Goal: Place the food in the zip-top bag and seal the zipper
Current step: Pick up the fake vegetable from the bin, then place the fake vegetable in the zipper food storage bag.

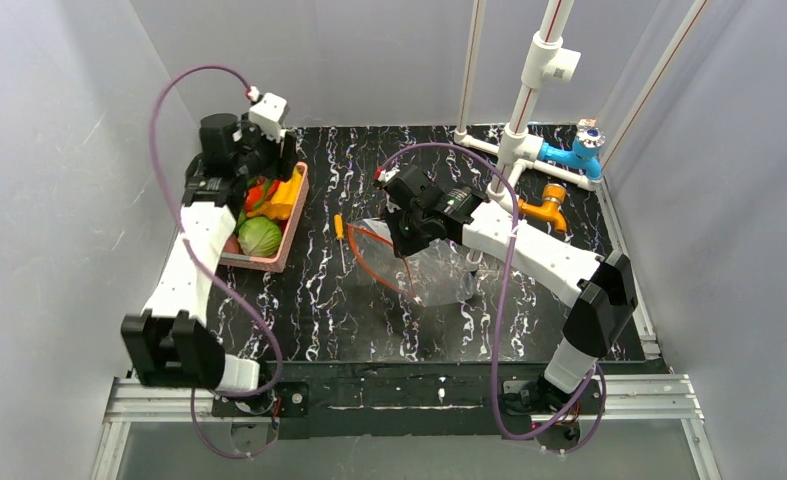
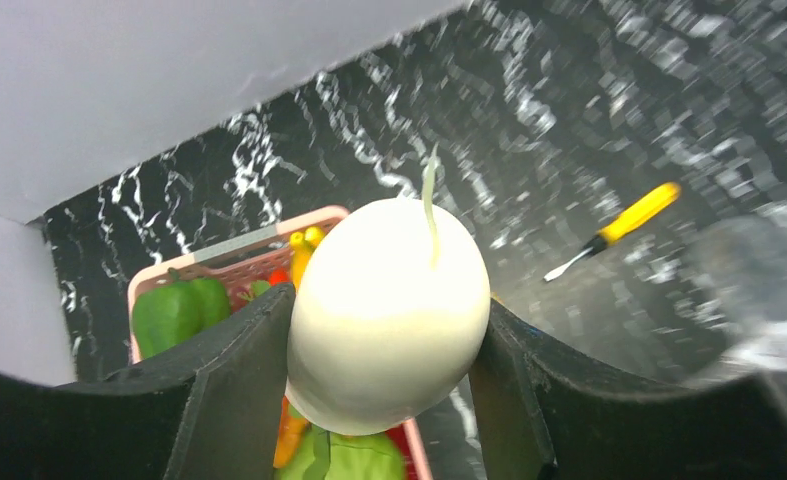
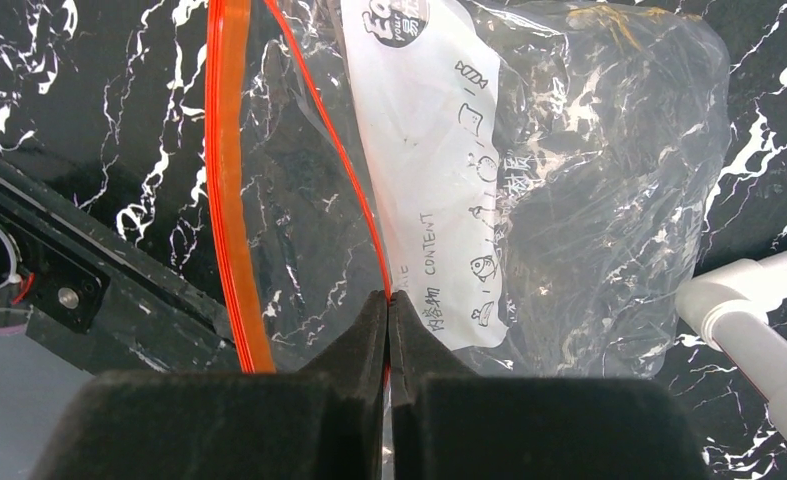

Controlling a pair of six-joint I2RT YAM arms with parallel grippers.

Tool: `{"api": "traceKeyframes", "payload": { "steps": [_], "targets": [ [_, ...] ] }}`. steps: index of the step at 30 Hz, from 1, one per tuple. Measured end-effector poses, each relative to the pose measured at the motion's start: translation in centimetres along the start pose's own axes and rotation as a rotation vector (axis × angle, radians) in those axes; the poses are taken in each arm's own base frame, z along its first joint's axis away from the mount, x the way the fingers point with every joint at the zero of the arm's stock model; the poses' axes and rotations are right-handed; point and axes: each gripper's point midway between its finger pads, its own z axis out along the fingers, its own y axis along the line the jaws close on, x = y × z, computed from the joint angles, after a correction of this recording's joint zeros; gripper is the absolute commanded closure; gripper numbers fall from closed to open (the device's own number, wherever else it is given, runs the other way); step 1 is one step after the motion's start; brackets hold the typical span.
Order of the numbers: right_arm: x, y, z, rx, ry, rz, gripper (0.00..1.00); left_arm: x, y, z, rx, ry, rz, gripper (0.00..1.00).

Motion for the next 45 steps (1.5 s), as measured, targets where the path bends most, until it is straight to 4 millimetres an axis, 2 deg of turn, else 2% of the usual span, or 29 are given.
{"api": "traceKeyframes", "payload": {
  "steps": [4,7,11,15,19,24,32,39,45],
  "targets": [
    [-0.2,0.0,0.0,0.004,-0.008,0.011,0.99,-4.6,-1.9,-5.6,0.005,-0.164,-0.161,1.0],
    [-0.5,0.1,-0.1,0.0,-0.021,0.022,0.99,-6.4,-3.2,-9.5,-0.011,-0.272,-0.337,1.0],
    [-1.2,0.5,-0.9,-0.017,-0.06,0.039,0.99,-6.9,-5.2,-13.6,0.004,-0.36,-0.631,1.0],
    [-2.1,1.1,-2.2,-0.046,-0.108,0.071,0.99,-6.6,-6.5,-15.7,0.038,-0.427,-0.817,1.0],
    [-2.6,1.6,-2.6,-0.066,-0.128,0.12,0.99,-6.1,-7.7,-17.4,0.081,-0.493,-0.986,1.0],
    [-2.5,2.0,-2.3,-0.078,-0.135,0.183,0.99,-6.1,-8.4,-18.2,0.141,-0.54,-1.147,1.0],
    [-3.0,2.7,-2.2,-0.101,-0.15,0.257,0.99,-2.8,-8.7,-18.0,0.155,-0.665,-1.225,1.0],
    [-4.4,3.5,-2.6,-0.118,-0.172,0.309,0.99,-2.2,-8.6,-15.8,0.214,-0.708,-1.271,1.0],
    [-5.2,3.7,-2.7,-0.097,-0.193,0.313,0.99,-3.0,-8.9,-16.3,0.256,-0.727,-1.256,1.0]
  ]
}}
